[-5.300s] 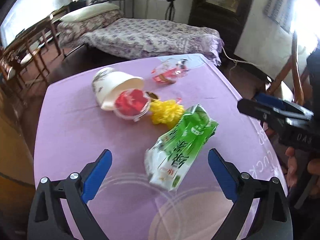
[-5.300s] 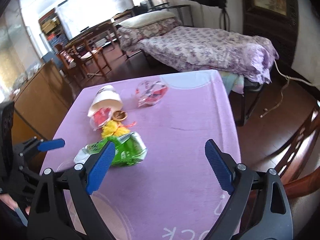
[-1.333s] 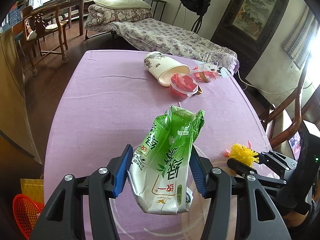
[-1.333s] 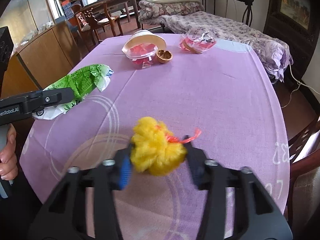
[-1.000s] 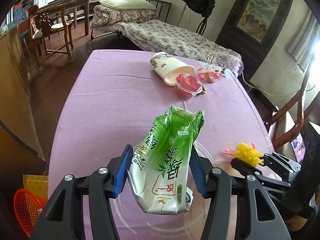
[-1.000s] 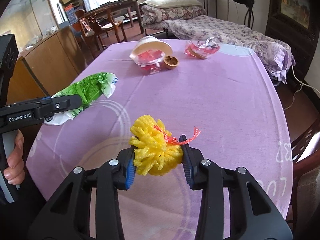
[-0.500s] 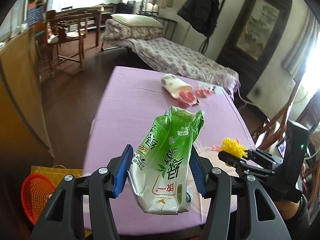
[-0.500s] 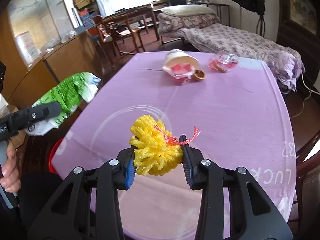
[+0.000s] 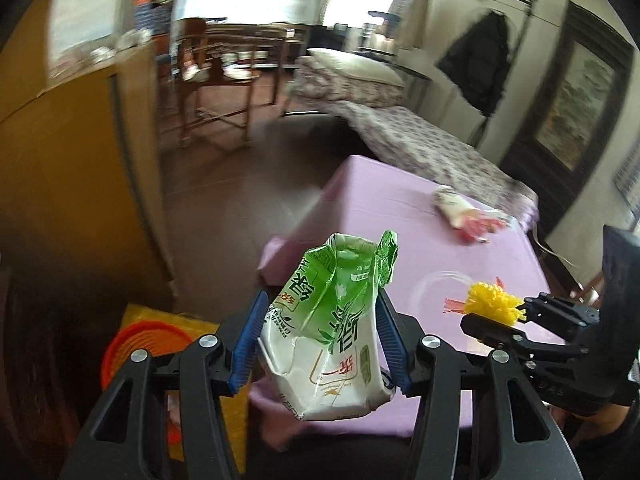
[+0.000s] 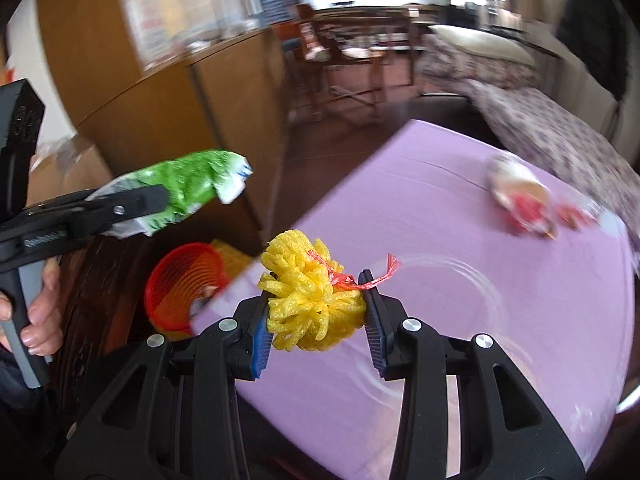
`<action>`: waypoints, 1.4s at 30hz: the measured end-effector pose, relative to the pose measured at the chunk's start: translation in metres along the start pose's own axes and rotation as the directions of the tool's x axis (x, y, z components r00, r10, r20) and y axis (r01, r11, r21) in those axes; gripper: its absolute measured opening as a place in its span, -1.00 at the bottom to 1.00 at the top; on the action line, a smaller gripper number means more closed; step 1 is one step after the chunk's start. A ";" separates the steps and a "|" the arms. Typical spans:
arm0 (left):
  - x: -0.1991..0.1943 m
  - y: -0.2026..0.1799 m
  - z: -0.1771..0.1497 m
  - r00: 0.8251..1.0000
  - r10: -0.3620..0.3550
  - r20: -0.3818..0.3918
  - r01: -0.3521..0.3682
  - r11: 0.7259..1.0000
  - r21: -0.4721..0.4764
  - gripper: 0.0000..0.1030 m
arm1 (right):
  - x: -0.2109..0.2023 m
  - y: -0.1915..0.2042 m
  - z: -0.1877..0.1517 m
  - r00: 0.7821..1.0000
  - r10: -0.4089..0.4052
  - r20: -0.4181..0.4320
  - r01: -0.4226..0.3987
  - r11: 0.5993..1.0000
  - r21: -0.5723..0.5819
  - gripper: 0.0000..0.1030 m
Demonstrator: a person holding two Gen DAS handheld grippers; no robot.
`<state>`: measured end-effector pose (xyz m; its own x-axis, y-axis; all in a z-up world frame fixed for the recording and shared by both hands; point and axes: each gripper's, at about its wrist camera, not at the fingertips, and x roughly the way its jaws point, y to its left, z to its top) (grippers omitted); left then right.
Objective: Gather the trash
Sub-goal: 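Carry the green bag and yellow ball over the red wastebasket with both grippers, then open both grippers to drop the bag and ball into the wastebasket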
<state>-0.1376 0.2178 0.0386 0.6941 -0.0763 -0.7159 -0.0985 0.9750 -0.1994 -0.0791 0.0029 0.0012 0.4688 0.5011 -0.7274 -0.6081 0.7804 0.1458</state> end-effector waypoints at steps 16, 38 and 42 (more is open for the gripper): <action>0.016 0.182 -0.062 0.966 0.194 -0.173 -0.235 0.935 -0.264 0.04 | 0.164 0.175 0.061 0.935 0.136 -0.329 -0.252 0.905 -0.343 -0.22; 0.043 0.244 -0.088 0.922 0.253 -0.294 -0.353 0.860 -0.369 0.32 | 0.208 0.185 0.048 0.892 0.193 -0.409 -0.332 0.894 -0.301 0.23; 0.044 0.229 -0.079 0.927 0.248 -0.282 -0.339 0.875 -0.346 0.39 | 0.193 0.170 0.049 0.905 0.181 -0.385 -0.306 0.905 -0.294 0.23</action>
<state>-0.1856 0.4210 -0.0914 0.4177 0.1123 -0.9016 -0.5685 0.8064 -0.1629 -0.0604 0.2506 -0.0812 0.0676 0.4509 -0.8900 -0.8825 0.4431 0.1575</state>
